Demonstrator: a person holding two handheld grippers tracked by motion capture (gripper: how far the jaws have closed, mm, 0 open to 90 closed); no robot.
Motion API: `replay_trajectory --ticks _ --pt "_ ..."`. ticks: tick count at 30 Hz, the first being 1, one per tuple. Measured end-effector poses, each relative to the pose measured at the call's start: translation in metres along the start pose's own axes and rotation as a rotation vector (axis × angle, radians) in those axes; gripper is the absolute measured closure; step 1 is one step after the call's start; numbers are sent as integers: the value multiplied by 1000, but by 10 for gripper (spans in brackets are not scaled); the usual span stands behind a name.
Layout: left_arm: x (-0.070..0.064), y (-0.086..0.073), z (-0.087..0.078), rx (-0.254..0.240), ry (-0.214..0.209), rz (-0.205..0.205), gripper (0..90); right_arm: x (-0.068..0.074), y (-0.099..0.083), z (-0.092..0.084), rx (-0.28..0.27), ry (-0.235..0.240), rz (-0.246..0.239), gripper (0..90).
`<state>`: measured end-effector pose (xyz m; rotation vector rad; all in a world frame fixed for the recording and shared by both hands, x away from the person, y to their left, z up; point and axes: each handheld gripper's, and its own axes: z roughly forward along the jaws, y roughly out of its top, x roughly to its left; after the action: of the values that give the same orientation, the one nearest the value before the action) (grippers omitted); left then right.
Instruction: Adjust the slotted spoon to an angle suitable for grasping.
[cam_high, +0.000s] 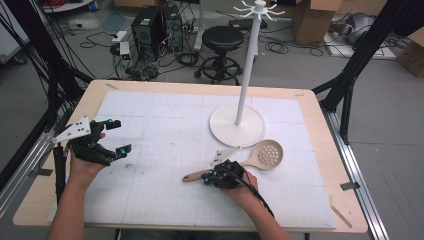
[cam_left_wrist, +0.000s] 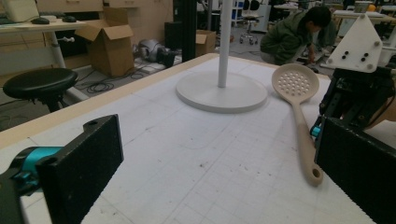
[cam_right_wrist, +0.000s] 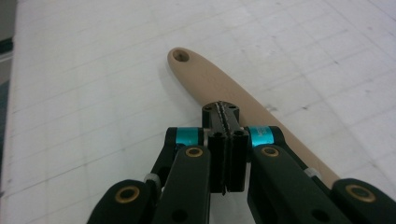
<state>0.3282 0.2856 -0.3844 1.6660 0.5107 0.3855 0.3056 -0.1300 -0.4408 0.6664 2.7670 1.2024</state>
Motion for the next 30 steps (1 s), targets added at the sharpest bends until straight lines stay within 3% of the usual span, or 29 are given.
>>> replay_trajectory --ticks 1,4,7,8,9,11,12,13,16,17,18,20,25,30 --pt "0 0 0 -3 1 2 17 -3 -1 0 1 1 17 900" --pt "0 2 -1 -6 1 6 17 -2 0 -3 -1 -14 11 900" --pt "-1 3 -2 -10 4 8 17 -7 1 -24 -71 -55 23 900" --pt "-1 3 -2 -11 4 10 17 -7 1 -24 -71 -55 23 900" --pt "-1 4 -3 -12 3 10 17 -16 -1 -45 -115 -112 48 900" --pt "-1 4 -3 -13 4 13 17 -24 -6 -60 -144 -161 76 900" --pt "-2 4 -3 -11 1 15 17 -24 -6 -60 -144 -161 76 900" --pt "-2 5 -3 -12 1 15 17 -31 -13 -71 -149 -219 111 900" --pt "-2 4 -2 -10 1 15 17 -37 -19 -76 -108 -305 130 900" --pt "-2 4 -2 -9 1 14 17 -37 -19 -76 -108 -305 130 900" --pt "-2 4 -1 -7 -1 17 17 -38 -20 -74 -67 -345 130 900" --pt "-2 4 -1 -6 -1 16 17 -40 -20 -70 -26 -379 119 900" --pt "-2 5 -2 -11 -2 17 17 -44 -22 -63 19 -416 116 900" --pt "-2 4 -2 -11 -4 15 17 -50 -28 -62 56 -429 154 900"
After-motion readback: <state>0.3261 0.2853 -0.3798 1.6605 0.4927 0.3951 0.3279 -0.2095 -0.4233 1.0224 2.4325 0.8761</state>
